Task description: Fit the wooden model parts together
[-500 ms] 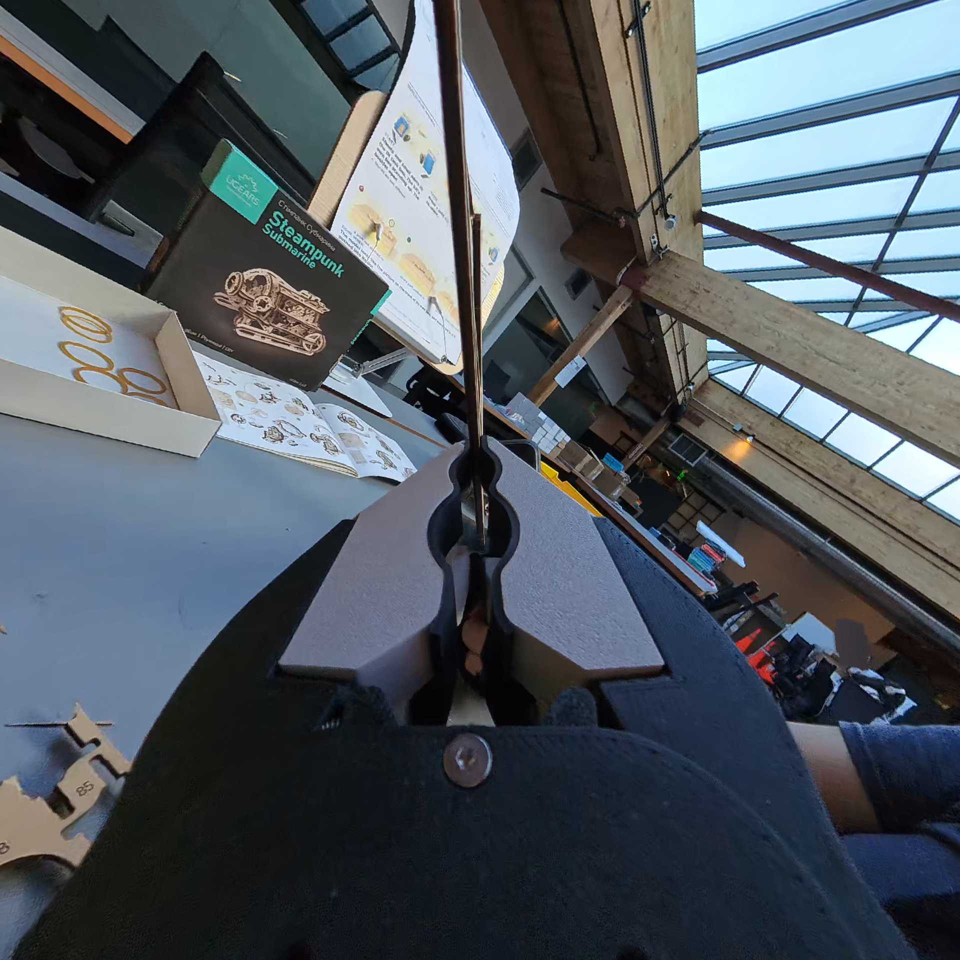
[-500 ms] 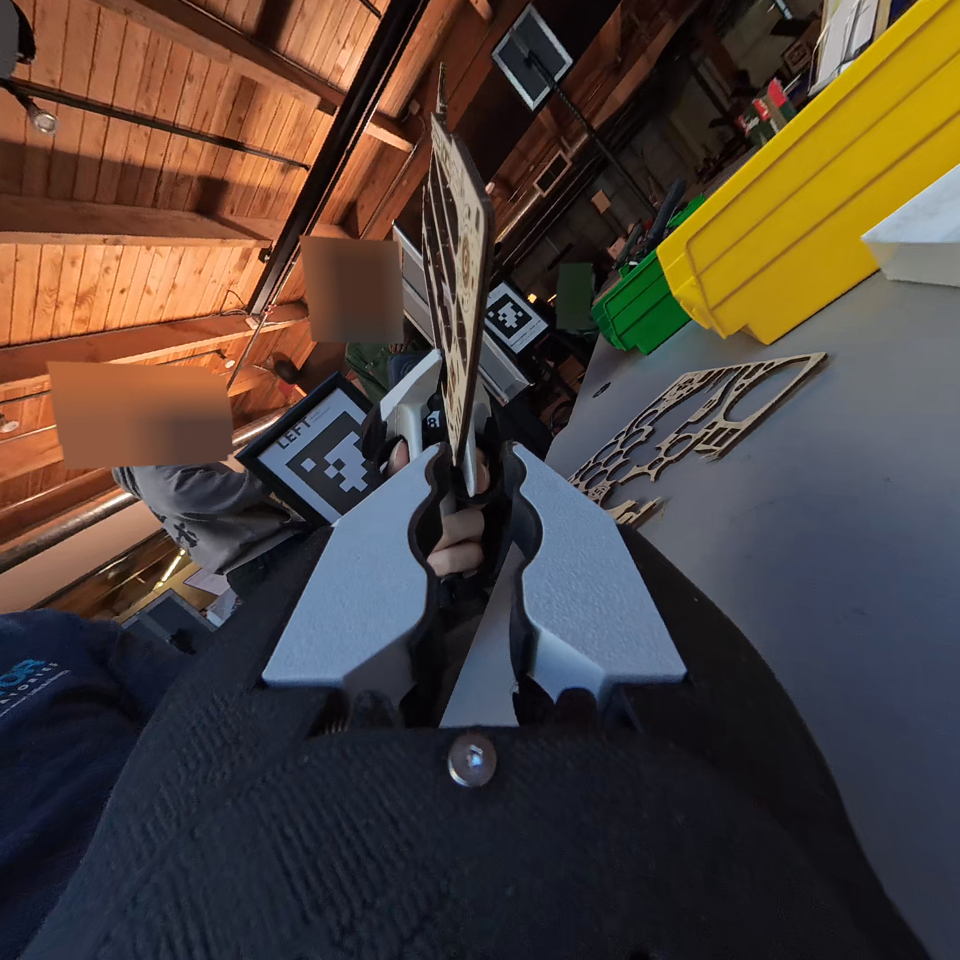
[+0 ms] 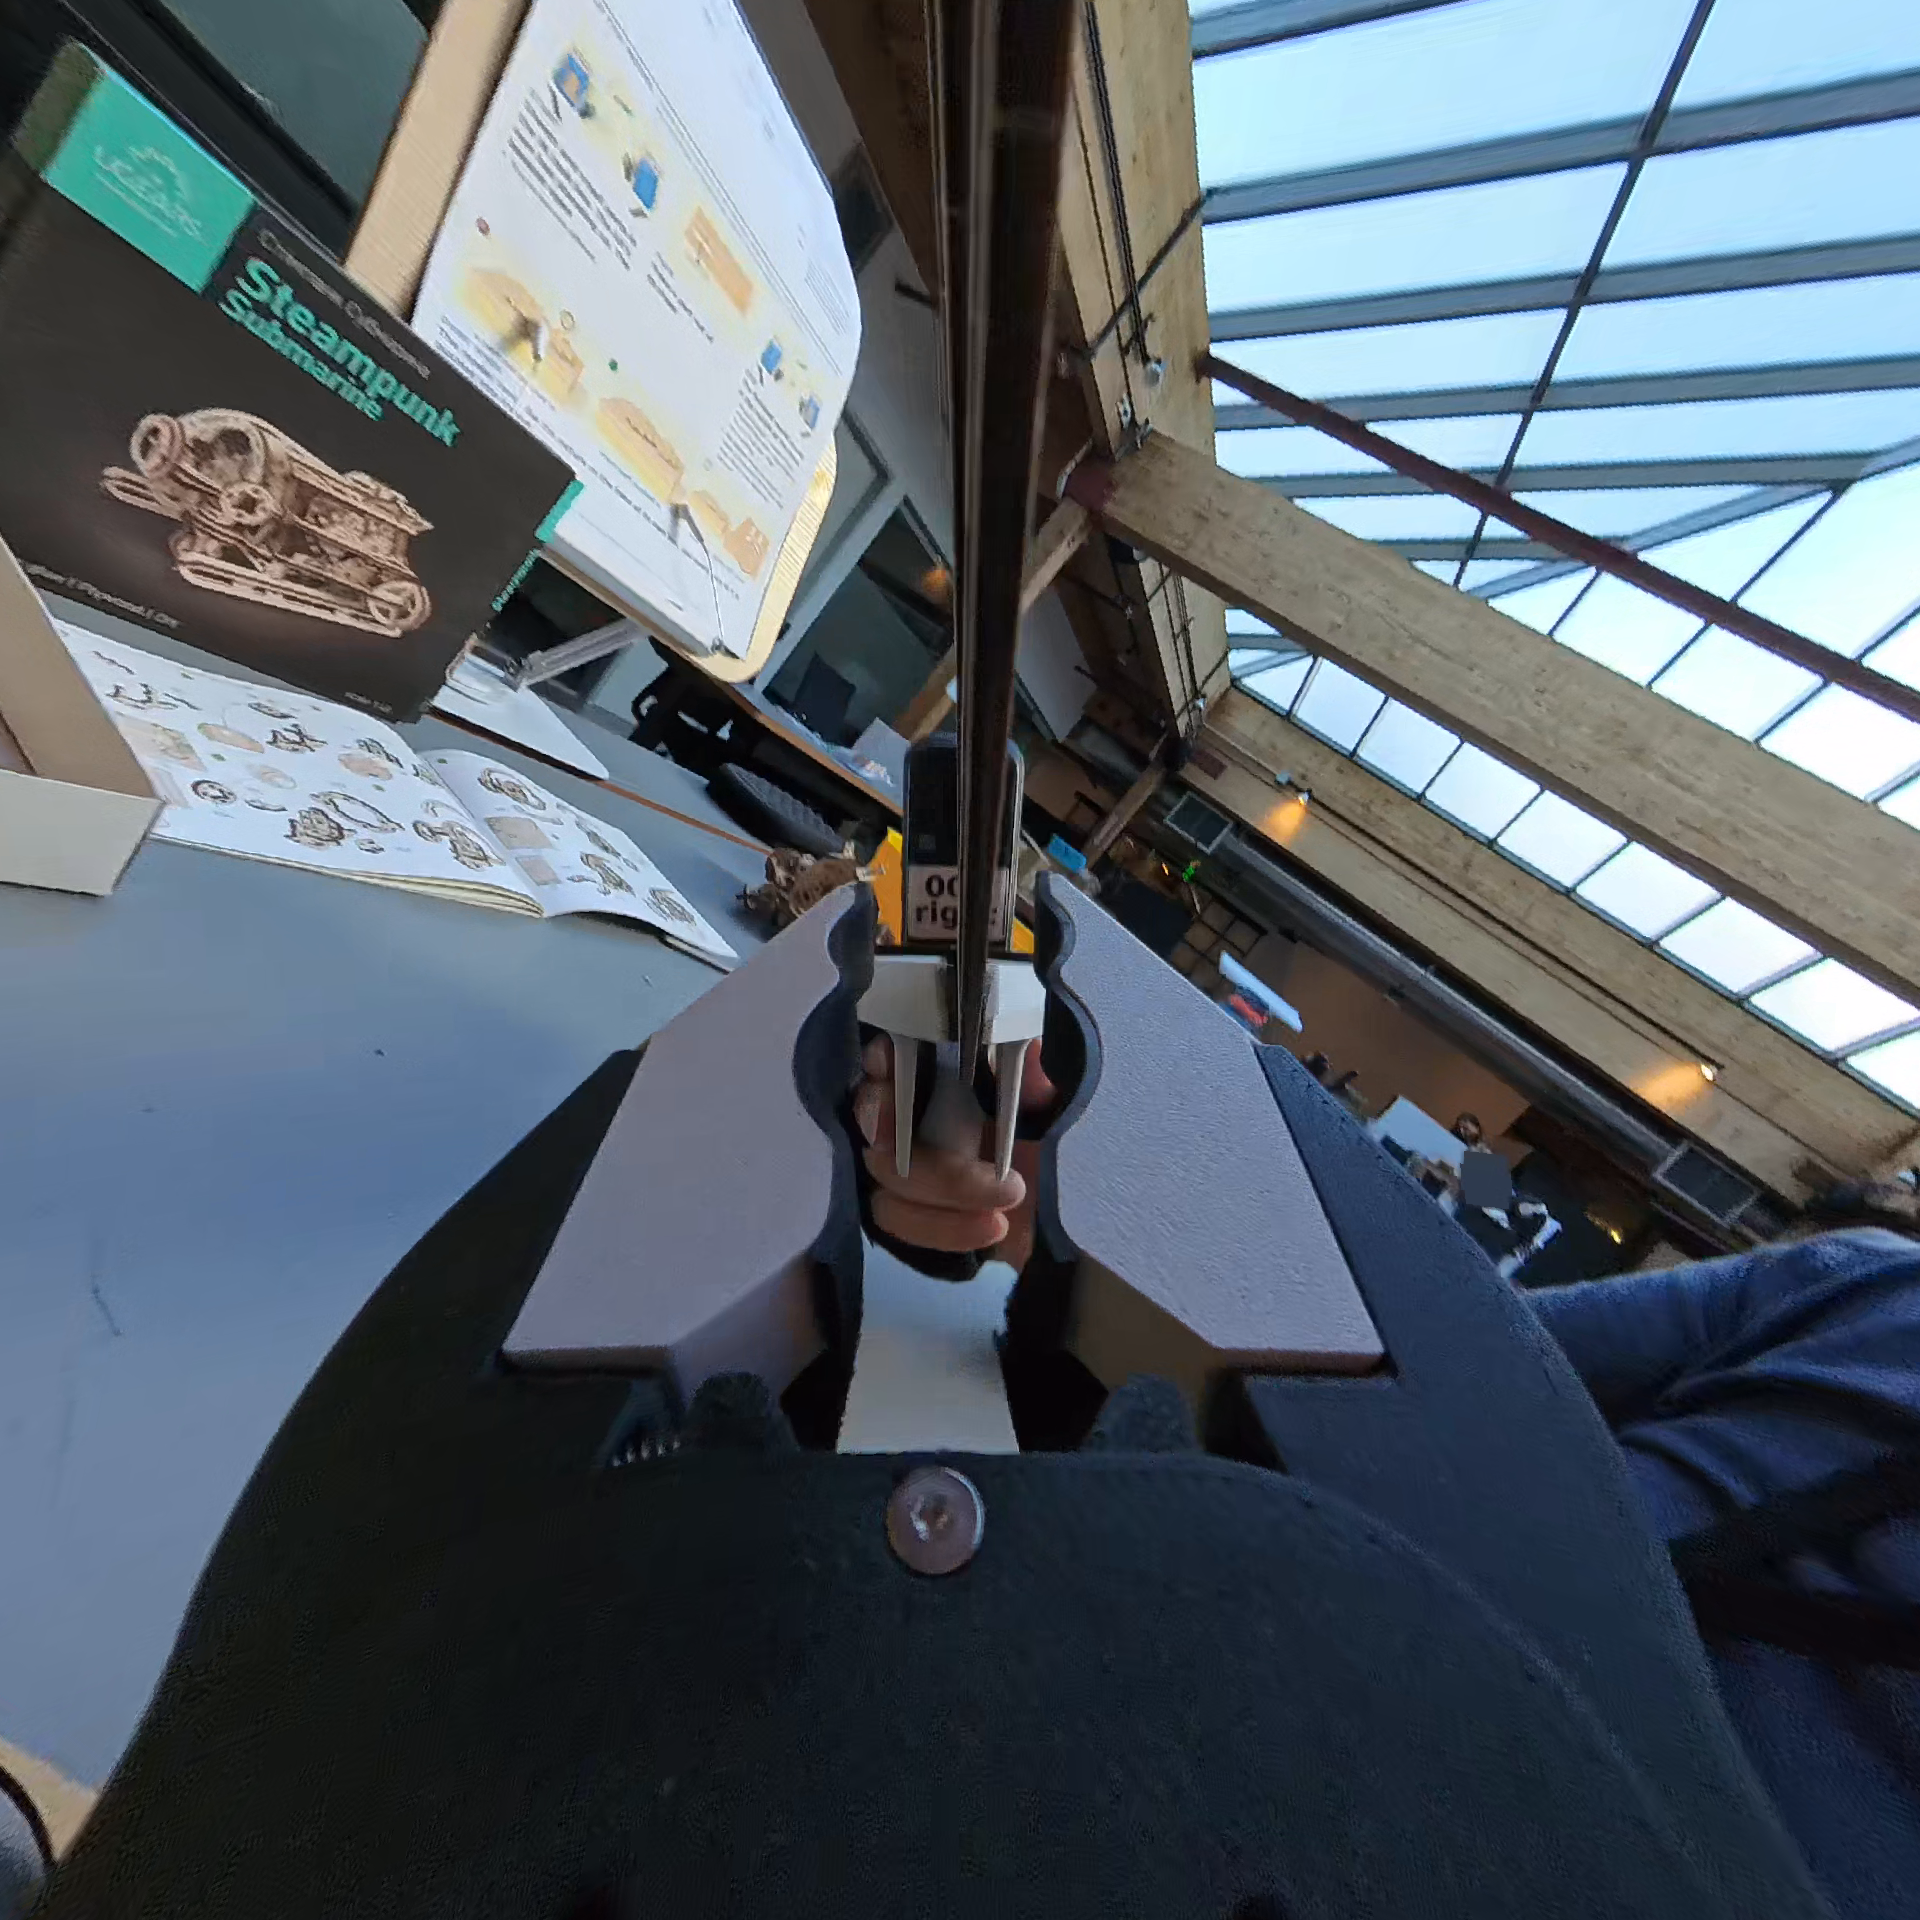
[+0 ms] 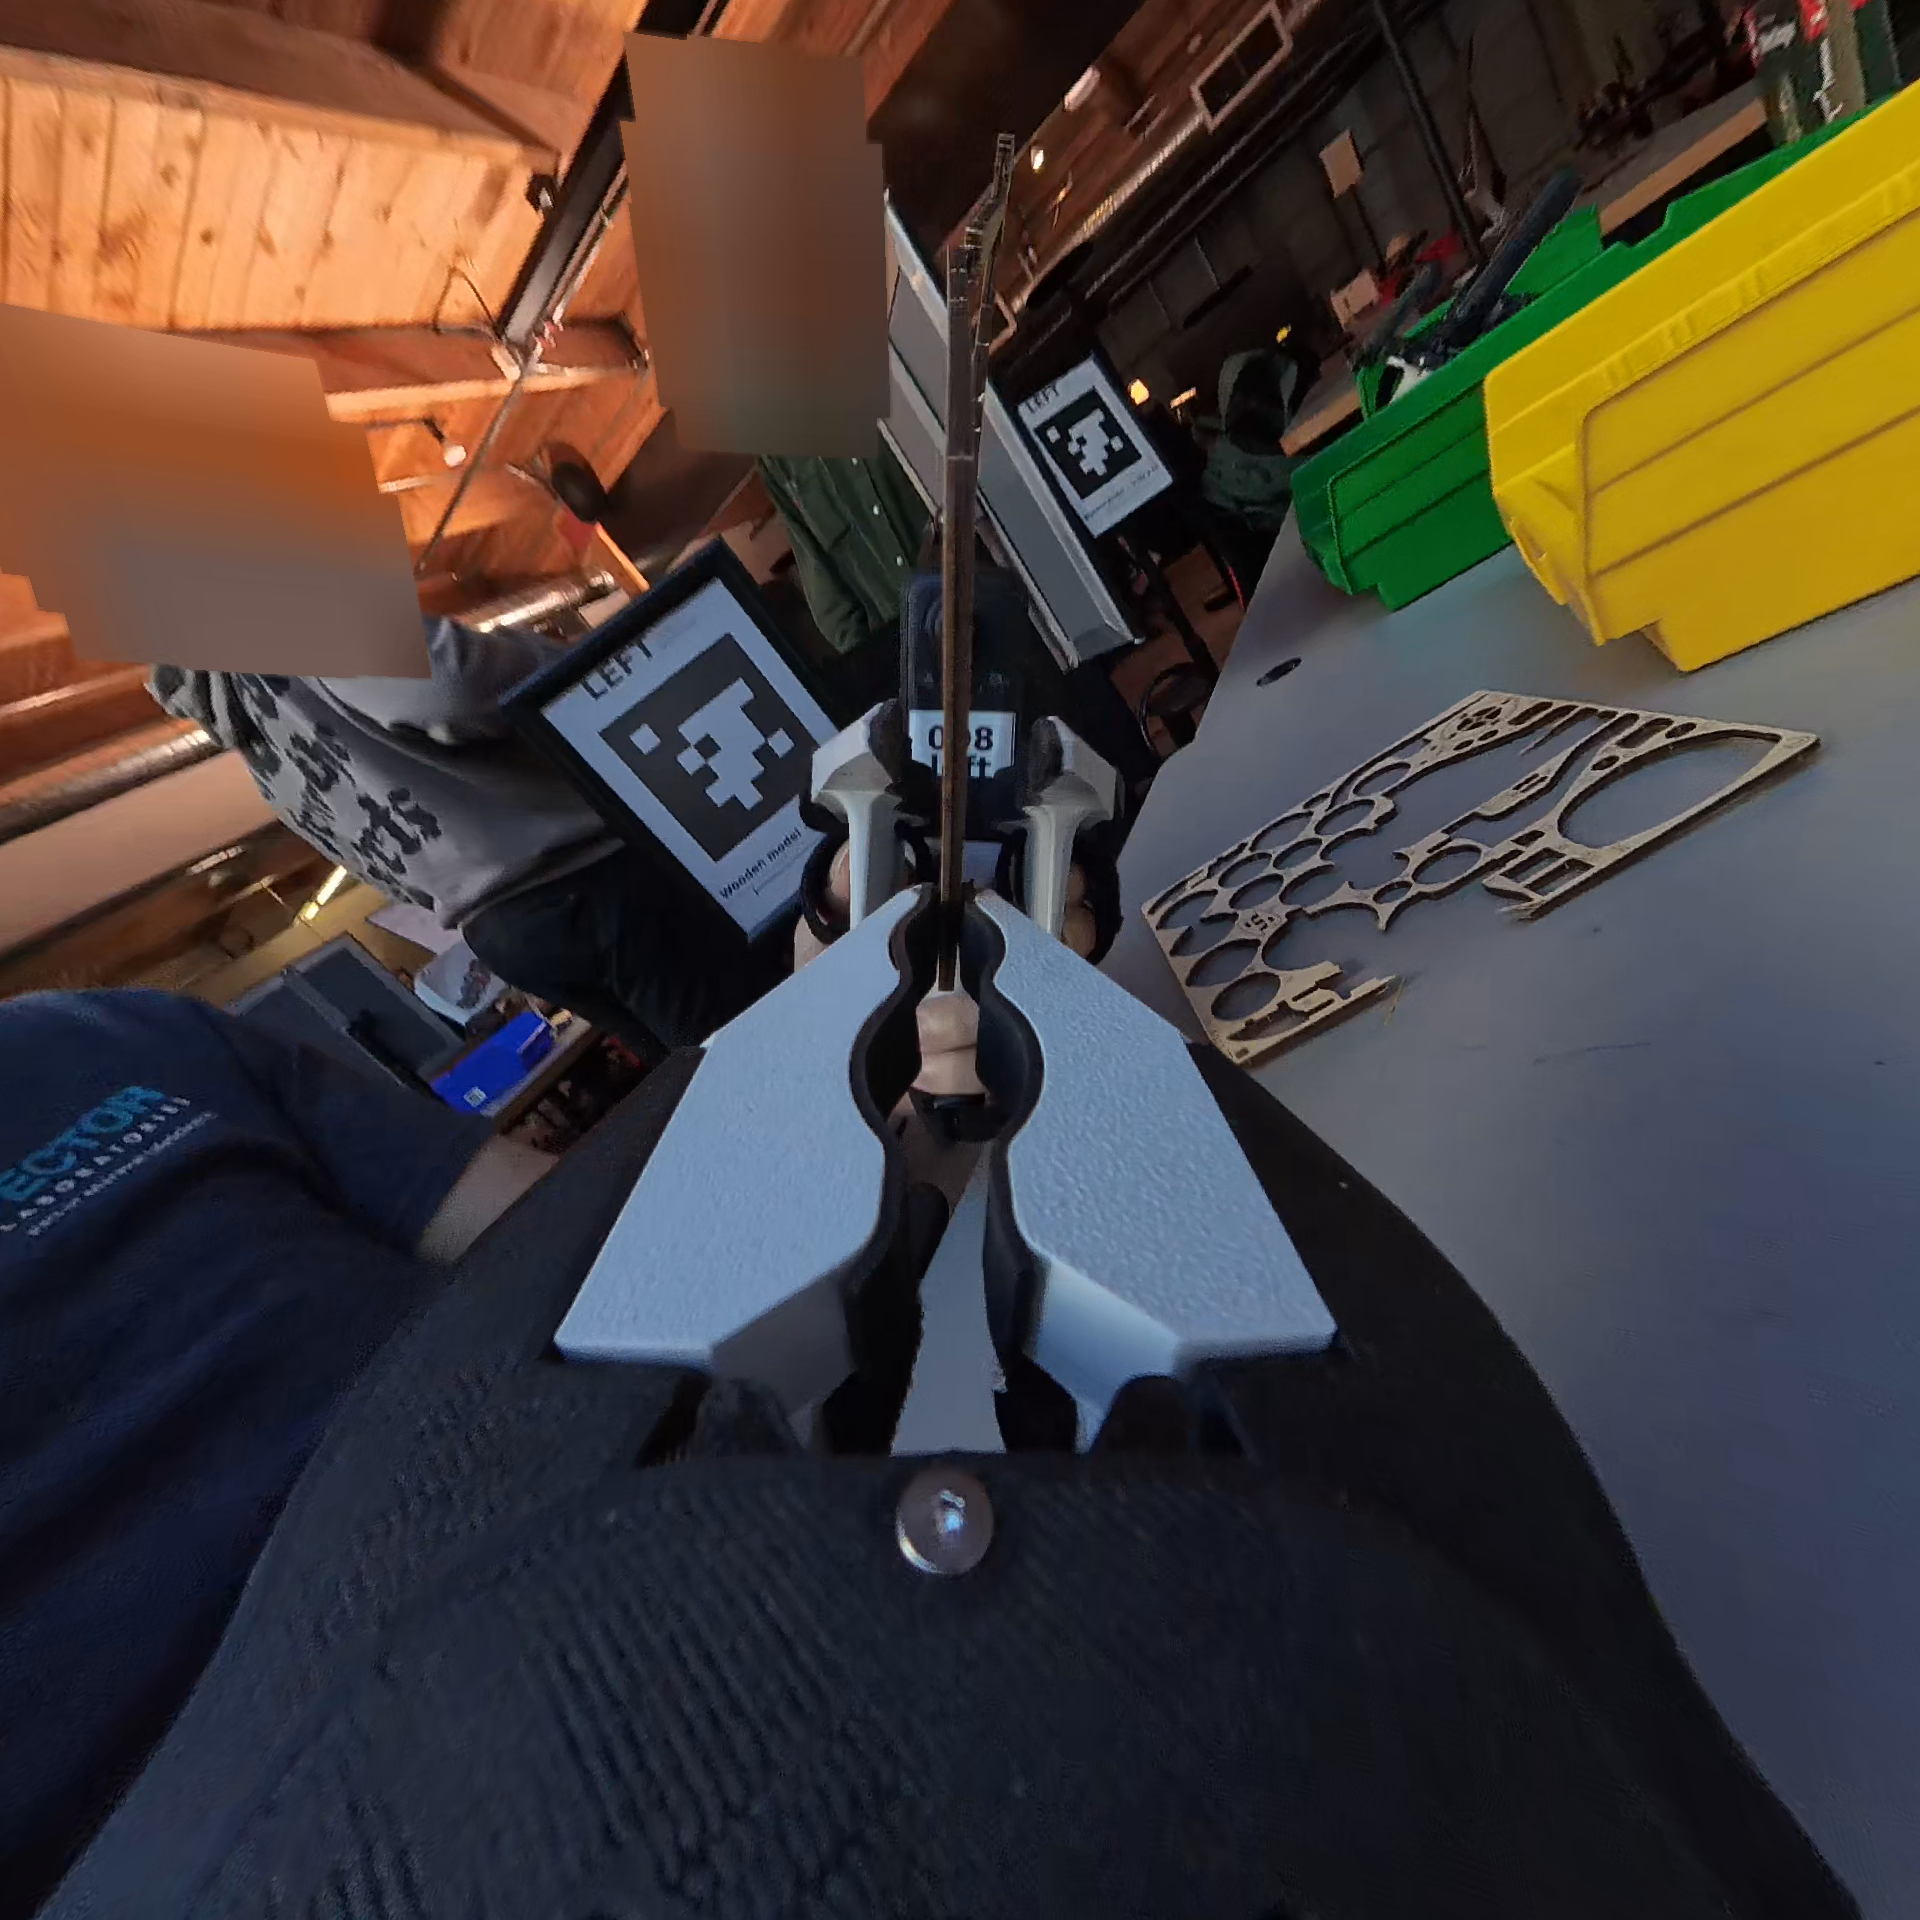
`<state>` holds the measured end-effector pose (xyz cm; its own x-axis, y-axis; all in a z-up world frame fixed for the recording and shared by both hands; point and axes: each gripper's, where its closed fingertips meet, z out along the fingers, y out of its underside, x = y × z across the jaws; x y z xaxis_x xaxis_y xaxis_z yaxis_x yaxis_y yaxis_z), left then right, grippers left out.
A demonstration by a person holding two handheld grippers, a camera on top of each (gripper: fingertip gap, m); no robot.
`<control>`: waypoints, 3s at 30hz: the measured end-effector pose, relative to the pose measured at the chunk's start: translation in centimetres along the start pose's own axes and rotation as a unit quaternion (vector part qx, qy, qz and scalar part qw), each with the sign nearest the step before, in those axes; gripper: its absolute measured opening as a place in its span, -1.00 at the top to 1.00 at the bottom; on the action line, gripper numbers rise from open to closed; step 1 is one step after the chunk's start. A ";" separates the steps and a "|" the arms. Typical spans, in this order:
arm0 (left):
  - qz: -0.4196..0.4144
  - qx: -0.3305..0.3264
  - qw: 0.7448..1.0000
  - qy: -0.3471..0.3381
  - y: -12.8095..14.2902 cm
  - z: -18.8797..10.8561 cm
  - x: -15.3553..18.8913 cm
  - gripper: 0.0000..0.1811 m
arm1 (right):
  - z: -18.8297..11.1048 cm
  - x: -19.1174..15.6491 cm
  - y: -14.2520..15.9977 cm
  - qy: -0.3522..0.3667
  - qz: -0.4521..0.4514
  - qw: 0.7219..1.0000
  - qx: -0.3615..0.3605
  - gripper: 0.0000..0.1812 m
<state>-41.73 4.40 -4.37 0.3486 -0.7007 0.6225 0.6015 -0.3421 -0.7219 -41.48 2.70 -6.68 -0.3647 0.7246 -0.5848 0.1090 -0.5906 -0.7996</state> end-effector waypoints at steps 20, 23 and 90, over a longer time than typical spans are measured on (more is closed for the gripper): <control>-0.017 -0.001 0.999 -0.043 0.7 0.1 -1.7 1.00 | -1.7 1.4 -2.0 0.038 0.032 0.998 0.045 0.85; -0.012 0.005 0.999 -0.049 0.7 0.1 -2.0 0.99 | -1.7 2.0 -2.2 0.047 0.048 0.995 0.067 0.85; 0.003 -0.051 0.990 -0.132 4.3 -1.3 -5.3 1.00 | -0.9 5.4 2.5 0.060 0.119 0.991 -0.008 0.94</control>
<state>-41.96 5.80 -11.16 0.5364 -0.5188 0.6657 0.5284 -0.4086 -0.7442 -42.36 5.41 -11.97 -0.2151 0.6027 -0.7684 0.1929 -0.7451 -0.6384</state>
